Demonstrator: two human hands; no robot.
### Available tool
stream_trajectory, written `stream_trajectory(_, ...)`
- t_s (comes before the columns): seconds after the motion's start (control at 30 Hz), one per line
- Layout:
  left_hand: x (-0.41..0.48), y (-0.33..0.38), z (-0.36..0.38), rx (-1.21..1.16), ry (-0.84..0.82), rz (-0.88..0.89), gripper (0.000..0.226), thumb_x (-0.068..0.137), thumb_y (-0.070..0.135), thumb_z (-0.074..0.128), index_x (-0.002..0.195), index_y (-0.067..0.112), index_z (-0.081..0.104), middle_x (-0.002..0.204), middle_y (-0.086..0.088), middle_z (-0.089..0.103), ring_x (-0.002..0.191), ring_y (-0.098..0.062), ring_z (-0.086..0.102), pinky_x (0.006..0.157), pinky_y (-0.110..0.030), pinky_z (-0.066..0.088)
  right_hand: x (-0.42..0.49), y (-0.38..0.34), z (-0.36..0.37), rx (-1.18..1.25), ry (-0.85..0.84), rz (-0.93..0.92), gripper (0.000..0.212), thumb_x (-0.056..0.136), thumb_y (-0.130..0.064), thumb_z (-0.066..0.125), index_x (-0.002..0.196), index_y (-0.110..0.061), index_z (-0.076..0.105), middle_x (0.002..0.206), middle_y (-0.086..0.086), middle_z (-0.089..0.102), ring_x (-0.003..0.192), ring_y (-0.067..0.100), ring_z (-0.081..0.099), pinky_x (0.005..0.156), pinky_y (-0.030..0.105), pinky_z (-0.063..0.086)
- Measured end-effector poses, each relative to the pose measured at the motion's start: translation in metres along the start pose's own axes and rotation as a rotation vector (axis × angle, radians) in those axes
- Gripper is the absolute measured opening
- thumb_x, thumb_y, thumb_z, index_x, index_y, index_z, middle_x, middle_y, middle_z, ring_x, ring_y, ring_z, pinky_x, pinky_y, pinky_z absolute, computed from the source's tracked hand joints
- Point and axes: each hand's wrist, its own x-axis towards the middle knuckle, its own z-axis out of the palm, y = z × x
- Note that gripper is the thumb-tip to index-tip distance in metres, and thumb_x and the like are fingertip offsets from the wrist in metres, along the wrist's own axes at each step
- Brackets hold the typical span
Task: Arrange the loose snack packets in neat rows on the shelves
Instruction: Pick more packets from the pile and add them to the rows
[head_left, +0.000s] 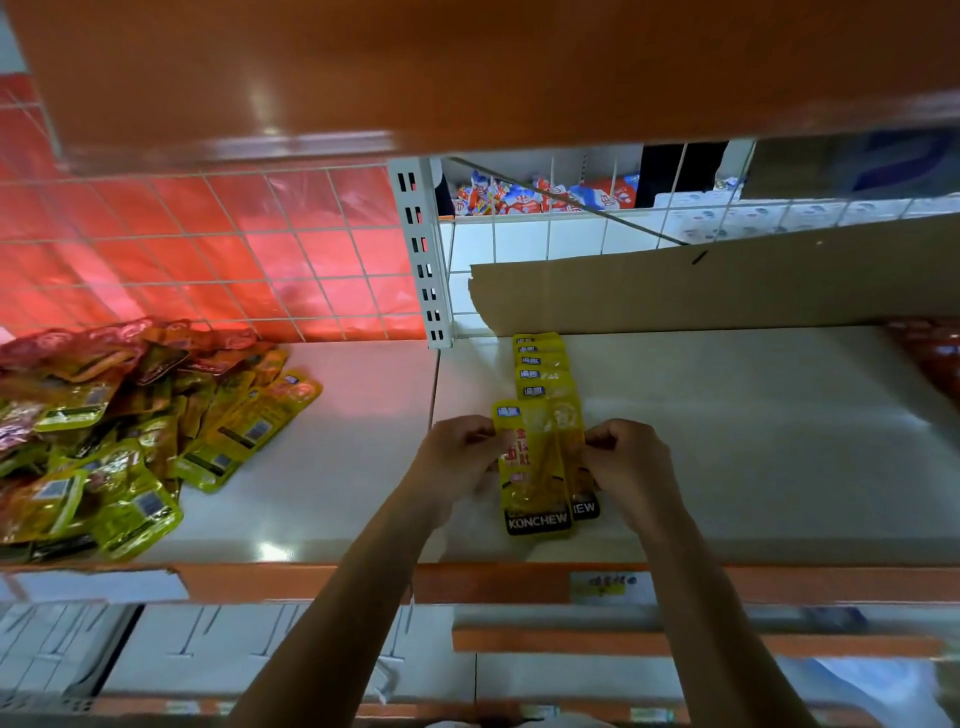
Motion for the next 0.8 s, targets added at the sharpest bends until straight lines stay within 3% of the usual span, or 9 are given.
stream_trajectory(0.2, -0.003, -0.004, 0.007, 0.127, -0.104, -0.021, 0.014, 0.089, 0.017, 0.067, 0.077, 0.013, 0.071, 0.078, -0.010, 0.068, 0.070, -0.016, 0.061, 0.069, -0.031, 0.049, 0.000, 0.002, -0.004, 0.002, -0.012, 0.014, 0.009, 0.084, -0.024, 0.069, 0.082, -0.015, 0.074, 0.077, 0.000, 0.070, 0.082, 0.024, 0.068, 0.078, 0.040, 0.055)
stream_trajectory(0.37, -0.003, -0.004, 0.013, 0.204, -0.088, 0.011, 0.007, 0.084, 0.016, 0.073, 0.080, 0.018, 0.068, 0.075, -0.002, 0.070, 0.063, -0.010, 0.065, 0.058, -0.020, 0.051, 0.000, 0.004, -0.005, 0.063, -0.036, 0.036, 0.007, 0.082, -0.017, 0.069, 0.076, -0.015, 0.073, 0.079, 0.010, 0.072, 0.082, 0.032, 0.069, 0.080, 0.048, 0.056)
stream_trajectory(0.47, 0.000, -0.004, 0.015, 0.227, -0.034, 0.048, 0.012, 0.081, 0.018, 0.076, 0.087, 0.020, 0.066, 0.082, -0.005, 0.072, 0.074, -0.019, 0.070, 0.066, -0.030, 0.057, 0.000, 0.004, -0.007, 0.089, -0.053, 0.039, 0.005, 0.081, -0.016, 0.069, 0.079, -0.021, 0.069, 0.086, 0.008, 0.072, 0.085, 0.030, 0.069, 0.081, 0.048, 0.056)
stream_trajectory(0.6, 0.002, -0.003, 0.014, 0.295, 0.000, 0.081, 0.015, 0.079, 0.023, 0.077, 0.083, 0.028, 0.064, 0.081, -0.001, 0.072, 0.076, -0.018, 0.070, 0.070, -0.034, 0.058, 0.000, 0.005, -0.008, 0.101, -0.057, 0.043, 0.007, 0.082, -0.014, 0.068, 0.080, -0.021, 0.067, 0.088, 0.009, 0.071, 0.085, 0.030, 0.068, 0.081, 0.048, 0.056)
stream_trajectory(0.8, 0.001, -0.004, 0.016, 0.283, 0.015, 0.061, 0.015, 0.080, 0.023, 0.077, 0.081, 0.030, 0.063, 0.076, 0.007, 0.069, 0.062, -0.003, 0.066, 0.052, -0.016, 0.049, -0.001, 0.004, -0.008, 0.100, -0.047, 0.047, 0.014, 0.083, -0.016, 0.067, 0.075, -0.027, 0.065, 0.087, 0.007, 0.072, 0.084, 0.028, 0.069, 0.080, 0.047, 0.057)
